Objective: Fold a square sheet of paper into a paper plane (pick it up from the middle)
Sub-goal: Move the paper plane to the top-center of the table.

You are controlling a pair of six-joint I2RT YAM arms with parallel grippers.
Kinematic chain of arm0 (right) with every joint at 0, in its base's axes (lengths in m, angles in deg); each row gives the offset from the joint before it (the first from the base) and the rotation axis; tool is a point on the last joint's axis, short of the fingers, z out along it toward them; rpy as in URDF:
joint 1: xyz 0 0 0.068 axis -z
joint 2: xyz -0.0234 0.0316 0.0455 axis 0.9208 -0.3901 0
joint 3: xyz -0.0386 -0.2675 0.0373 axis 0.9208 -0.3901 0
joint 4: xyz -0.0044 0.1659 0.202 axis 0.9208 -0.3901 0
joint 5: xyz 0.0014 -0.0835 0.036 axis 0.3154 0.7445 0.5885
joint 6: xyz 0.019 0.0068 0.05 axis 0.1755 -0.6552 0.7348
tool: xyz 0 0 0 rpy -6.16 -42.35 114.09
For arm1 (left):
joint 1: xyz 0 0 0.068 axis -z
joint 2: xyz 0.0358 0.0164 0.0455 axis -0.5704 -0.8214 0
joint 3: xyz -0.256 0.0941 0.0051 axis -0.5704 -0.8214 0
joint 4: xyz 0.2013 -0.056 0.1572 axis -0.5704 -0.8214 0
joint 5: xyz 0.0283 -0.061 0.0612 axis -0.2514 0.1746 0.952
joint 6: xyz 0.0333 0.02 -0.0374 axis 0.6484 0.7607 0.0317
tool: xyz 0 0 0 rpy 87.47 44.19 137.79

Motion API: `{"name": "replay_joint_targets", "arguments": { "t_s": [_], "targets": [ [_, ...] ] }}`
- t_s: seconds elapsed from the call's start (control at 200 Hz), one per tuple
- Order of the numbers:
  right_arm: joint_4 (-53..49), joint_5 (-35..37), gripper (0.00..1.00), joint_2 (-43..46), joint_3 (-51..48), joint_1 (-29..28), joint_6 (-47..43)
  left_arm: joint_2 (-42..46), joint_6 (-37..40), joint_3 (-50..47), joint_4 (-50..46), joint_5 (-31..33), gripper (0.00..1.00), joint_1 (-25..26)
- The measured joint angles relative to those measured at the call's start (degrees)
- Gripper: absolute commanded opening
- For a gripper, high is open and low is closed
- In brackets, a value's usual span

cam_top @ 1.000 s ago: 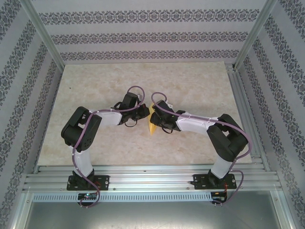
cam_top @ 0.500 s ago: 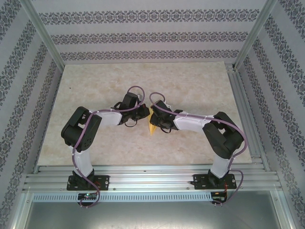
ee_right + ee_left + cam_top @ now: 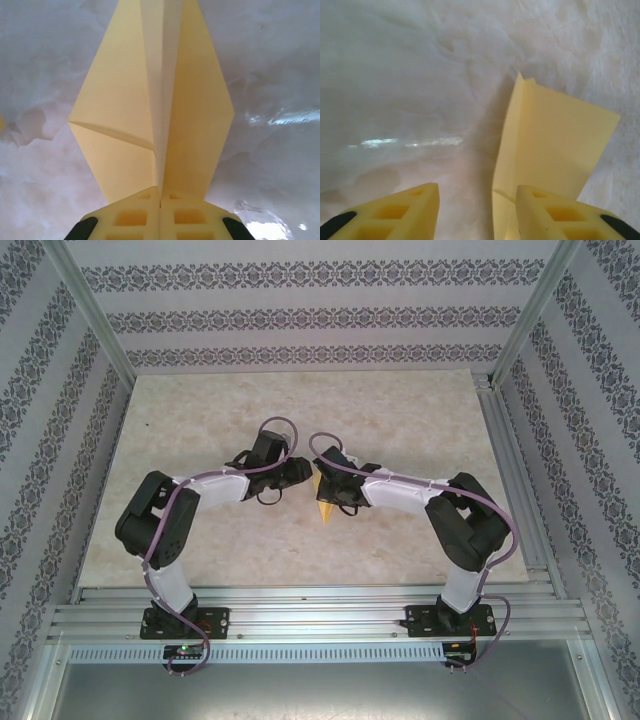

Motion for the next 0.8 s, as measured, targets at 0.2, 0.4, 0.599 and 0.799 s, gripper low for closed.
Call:
{"name": "replay_joint_targets", "arguments": {
  "t_s": [0.2,0.4,0.599,0.799],
  "targets": [
    [-9.1,4.0,0.07,0.0,6.6,-1.4,-5.6,5.8,1.5,-0.1,-5.1,6.4,0.59,-4.0],
    [-14.2,6.4,0.12,-4.2,12.0,-2.1,-8.0,8.1,2.1,-2.7,-8.0,10.7,0.77,-6.6],
    [-16.4,6.8,0.17,-9.6,14.5,-2.8,-8.3,9.5,2.2,-4.7,-10.5,13.8,0.85,-8.1],
    [-17.4,6.8,0.24,-11.7,16.2,-3.4,-8.2,10.4,2.4,-5.0,-11.3,15.7,0.87,-8.6]
  ]
}}
